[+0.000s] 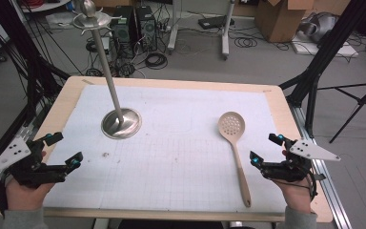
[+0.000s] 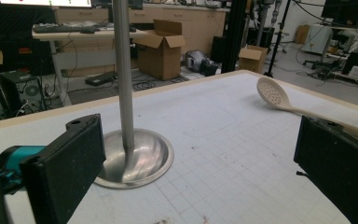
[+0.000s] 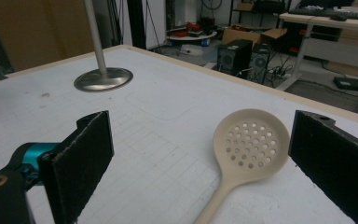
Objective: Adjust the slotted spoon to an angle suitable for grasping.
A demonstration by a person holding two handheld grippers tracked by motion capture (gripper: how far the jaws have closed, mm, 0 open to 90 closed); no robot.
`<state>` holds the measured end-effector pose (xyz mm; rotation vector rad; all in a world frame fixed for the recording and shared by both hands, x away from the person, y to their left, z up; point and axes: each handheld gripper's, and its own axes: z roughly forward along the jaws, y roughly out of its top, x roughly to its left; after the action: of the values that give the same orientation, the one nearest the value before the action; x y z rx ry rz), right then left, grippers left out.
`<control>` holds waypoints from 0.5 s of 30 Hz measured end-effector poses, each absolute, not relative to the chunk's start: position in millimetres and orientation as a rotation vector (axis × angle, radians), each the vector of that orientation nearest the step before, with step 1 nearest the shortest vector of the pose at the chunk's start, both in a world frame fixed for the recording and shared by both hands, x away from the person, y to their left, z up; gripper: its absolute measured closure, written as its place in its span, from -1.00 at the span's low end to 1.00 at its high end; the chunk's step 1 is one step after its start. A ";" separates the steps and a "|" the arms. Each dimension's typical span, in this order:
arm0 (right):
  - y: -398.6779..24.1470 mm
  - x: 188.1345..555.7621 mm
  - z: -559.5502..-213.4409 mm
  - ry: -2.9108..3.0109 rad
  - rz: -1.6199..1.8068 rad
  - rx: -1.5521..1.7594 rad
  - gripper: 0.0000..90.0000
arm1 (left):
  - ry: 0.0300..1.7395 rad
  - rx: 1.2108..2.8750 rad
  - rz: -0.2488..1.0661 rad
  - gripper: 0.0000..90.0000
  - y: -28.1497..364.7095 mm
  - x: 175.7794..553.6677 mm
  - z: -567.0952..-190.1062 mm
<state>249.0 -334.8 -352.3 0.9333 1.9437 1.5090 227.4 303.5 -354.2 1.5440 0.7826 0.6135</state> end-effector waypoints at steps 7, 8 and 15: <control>-336.7 253.3 -361.0 1.955 1.510 0.955 -0.87 | 0.775 1.552 0.600 -0.95 299.1 229.4 -354.5; -337.2 256.9 -366.6 1.967 1.499 0.970 -0.87 | 0.773 1.555 0.599 -0.95 298.4 229.8 -354.7; -336.5 265.2 -379.4 2.011 1.459 1.018 -0.69 | 0.768 1.569 0.588 -0.95 294.9 231.9 -356.5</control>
<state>265.2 -336.5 -379.4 1.0176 2.0114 1.4588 231.9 294.9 -356.5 1.5691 0.7682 0.5878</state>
